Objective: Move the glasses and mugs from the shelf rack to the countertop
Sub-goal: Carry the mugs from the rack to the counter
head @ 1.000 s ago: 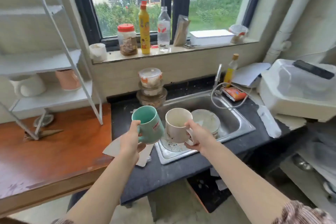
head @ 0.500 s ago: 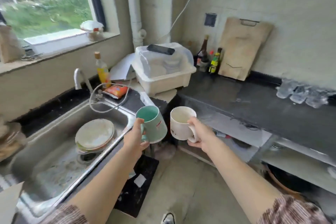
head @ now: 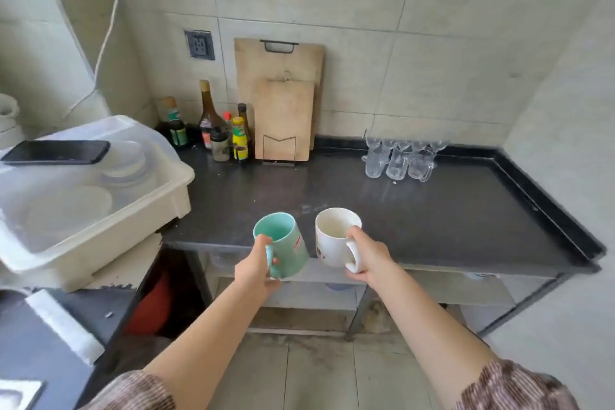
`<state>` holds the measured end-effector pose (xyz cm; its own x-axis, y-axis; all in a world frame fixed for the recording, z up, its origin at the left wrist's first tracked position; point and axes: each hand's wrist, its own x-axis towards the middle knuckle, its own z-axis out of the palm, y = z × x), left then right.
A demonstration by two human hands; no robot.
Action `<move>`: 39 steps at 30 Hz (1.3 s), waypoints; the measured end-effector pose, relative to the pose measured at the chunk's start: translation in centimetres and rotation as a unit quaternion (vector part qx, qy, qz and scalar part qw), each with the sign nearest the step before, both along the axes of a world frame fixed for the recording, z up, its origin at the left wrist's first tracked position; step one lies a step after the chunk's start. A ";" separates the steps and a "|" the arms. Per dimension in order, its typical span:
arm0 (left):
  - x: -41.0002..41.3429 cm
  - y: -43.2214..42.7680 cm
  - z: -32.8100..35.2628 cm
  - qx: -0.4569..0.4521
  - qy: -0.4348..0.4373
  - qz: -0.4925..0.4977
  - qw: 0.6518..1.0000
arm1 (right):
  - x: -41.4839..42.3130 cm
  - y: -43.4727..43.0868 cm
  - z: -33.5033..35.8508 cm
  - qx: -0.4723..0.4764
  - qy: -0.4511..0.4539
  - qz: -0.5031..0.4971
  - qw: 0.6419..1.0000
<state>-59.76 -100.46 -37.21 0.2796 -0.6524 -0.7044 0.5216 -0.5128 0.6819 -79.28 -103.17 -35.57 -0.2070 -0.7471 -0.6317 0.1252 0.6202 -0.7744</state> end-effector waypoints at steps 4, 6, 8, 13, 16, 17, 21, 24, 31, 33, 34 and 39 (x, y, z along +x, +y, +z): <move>-4.1 -6.4 0.0 0.009 -0.015 -0.066 0.998 | -4.2 -4.6 -0.6 0.019 -0.016 -0.058 0.998; -6.4 -9.2 -0.3 0.010 -0.021 -0.089 0.996 | -6.4 -6.4 -0.9 0.029 -0.026 -0.080 0.996; -8.8 -12.1 -1.0 0.009 -0.029 -0.101 0.994 | -8.6 -8.6 -1.4 0.033 -0.030 -0.097 0.994; -15.0 -18.8 -2.7 0.022 -0.041 -0.119 0.992 | -14.1 -14.9 -2.6 0.046 -0.027 -0.116 0.992; -18.6 -22.8 -3.7 0.037 -0.050 -0.117 0.991 | -17.5 -19.2 -3.4 0.057 -0.018 -0.110 0.992; -19.7 -24.1 -4.0 0.042 -0.053 -0.114 0.991 | -18.6 -20.6 -3.7 0.062 -0.016 -0.104 0.993; -23.5 -28.3 -5.4 0.065 -0.078 -0.092 0.991 | -22.6 -25.6 -5.1 0.098 -0.007 -0.075 0.992; -25.8 -30.4 -6.2 0.073 -0.101 -0.080 0.989 | -24.7 -28.6 -6.5 0.121 -0.007 -0.050 0.991; -28.9 -33.6 -8.0 0.084 -0.146 -0.043 0.985 | -26.3 -33.1 -9.1 0.151 -0.031 -0.003 0.988; -29.3 -34.0 -8.6 0.078 -0.157 -0.036 0.984 | -26.4 -33.7 -9.9 0.151 -0.039 -0.001 0.988; -29.5 -34.2 -8.9 0.075 -0.159 -0.033 0.984 | -26.5 -34.0 -10.2 0.150 -0.043 -0.001 0.988; -30.0 -34.1 -10.4 0.065 -0.171 -0.014 0.983 | -26.9 -34.5 -11.4 0.140 -0.056 -0.014 0.988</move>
